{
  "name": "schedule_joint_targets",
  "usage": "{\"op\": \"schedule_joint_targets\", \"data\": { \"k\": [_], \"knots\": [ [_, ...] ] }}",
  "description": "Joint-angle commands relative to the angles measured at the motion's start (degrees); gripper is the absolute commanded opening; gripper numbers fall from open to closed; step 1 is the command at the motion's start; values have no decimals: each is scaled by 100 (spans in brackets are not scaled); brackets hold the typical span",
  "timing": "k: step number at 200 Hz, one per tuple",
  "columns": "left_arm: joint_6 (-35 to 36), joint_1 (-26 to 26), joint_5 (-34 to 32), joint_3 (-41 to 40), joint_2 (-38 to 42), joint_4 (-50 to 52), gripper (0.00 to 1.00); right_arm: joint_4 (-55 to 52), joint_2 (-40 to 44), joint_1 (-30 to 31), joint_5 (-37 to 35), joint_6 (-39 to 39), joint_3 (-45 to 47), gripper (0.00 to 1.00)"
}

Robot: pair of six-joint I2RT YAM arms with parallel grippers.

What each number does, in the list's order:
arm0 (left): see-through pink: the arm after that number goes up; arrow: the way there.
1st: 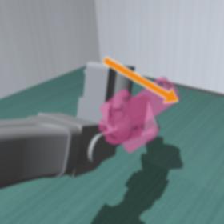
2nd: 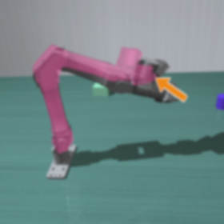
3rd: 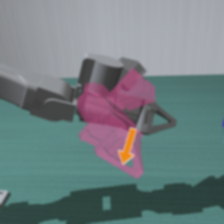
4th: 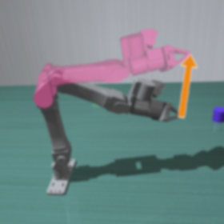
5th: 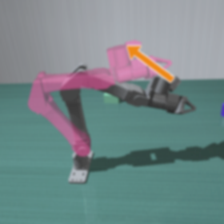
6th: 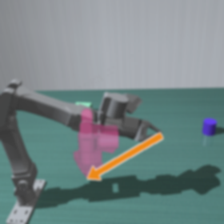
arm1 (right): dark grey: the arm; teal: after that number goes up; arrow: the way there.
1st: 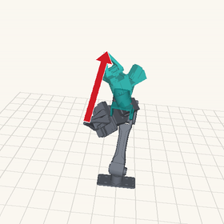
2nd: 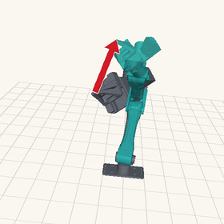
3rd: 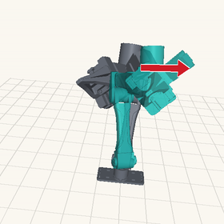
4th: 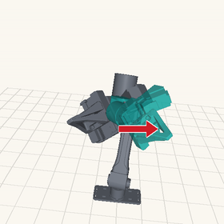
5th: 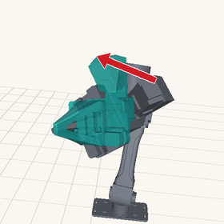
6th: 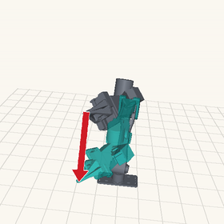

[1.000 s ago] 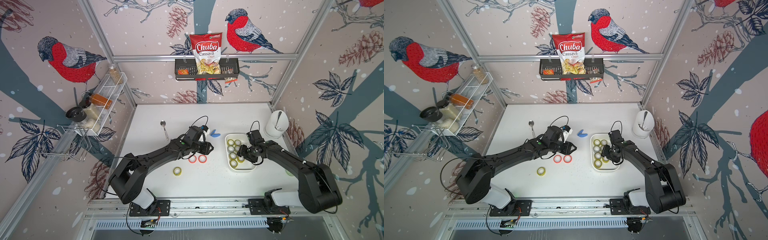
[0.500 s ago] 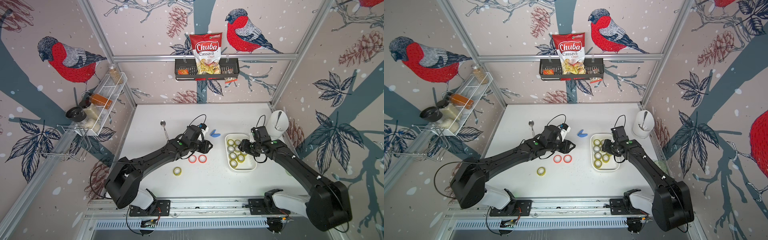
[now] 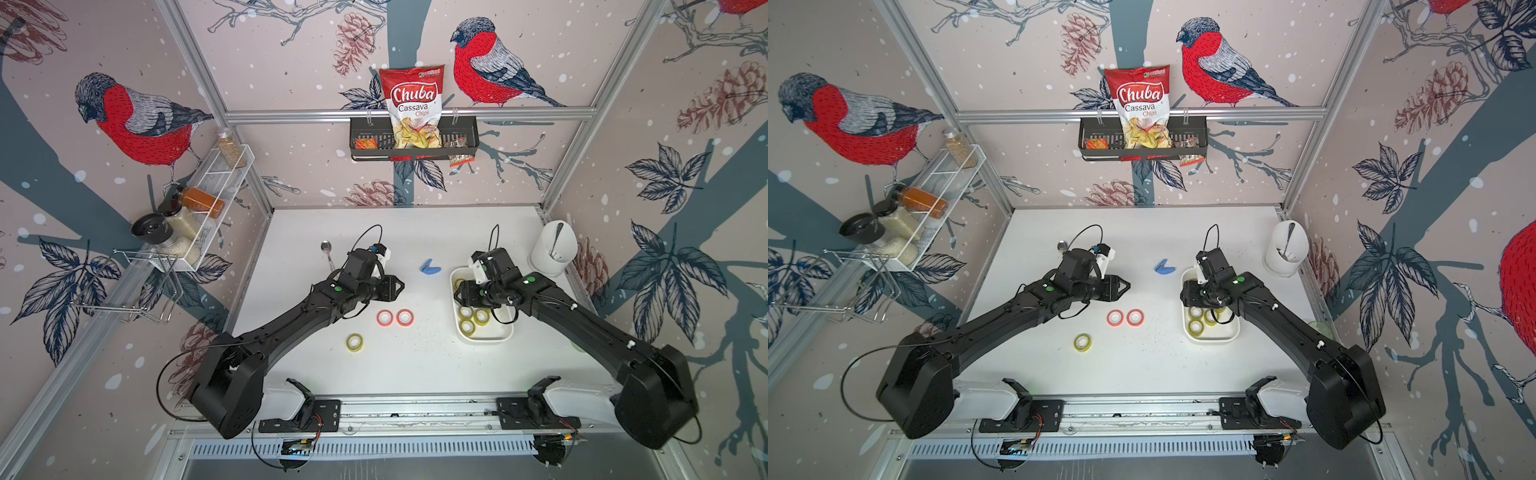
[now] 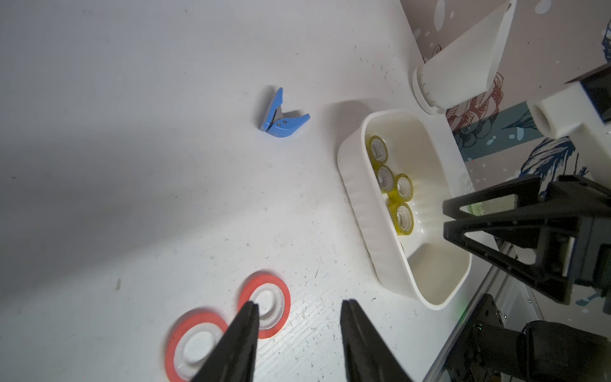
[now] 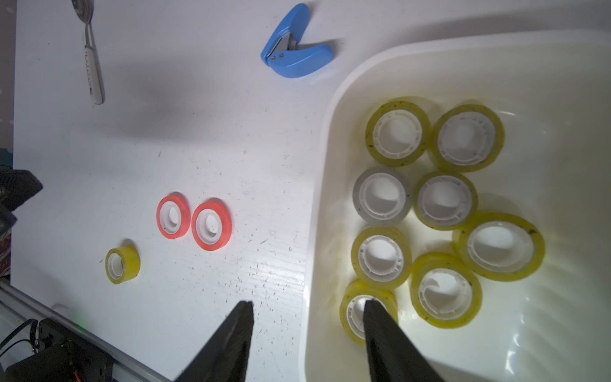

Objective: Put the transparent tape into the storage box
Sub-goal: Pick up the tape from the center of the board.

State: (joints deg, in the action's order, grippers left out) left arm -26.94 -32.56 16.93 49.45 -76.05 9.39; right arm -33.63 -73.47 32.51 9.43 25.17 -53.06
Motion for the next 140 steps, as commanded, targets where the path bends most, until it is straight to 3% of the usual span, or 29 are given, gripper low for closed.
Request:
{"op": "schedule_joint_targets", "data": {
  "k": [1, 80, 140],
  "knots": [
    [-57, 243, 30, -109, 182, 127, 45, -13, -106, 250, -1, -167, -120, 59],
    [-326, 1381, -34, -591, 806, 538, 43, 416, -354, 1123, 294, -280, -354, 59],
    [-442, 1759, -67, -774, 1050, 835, 44, 931, -705, 1838, 256, -284, -469, 62]
  ]
}}
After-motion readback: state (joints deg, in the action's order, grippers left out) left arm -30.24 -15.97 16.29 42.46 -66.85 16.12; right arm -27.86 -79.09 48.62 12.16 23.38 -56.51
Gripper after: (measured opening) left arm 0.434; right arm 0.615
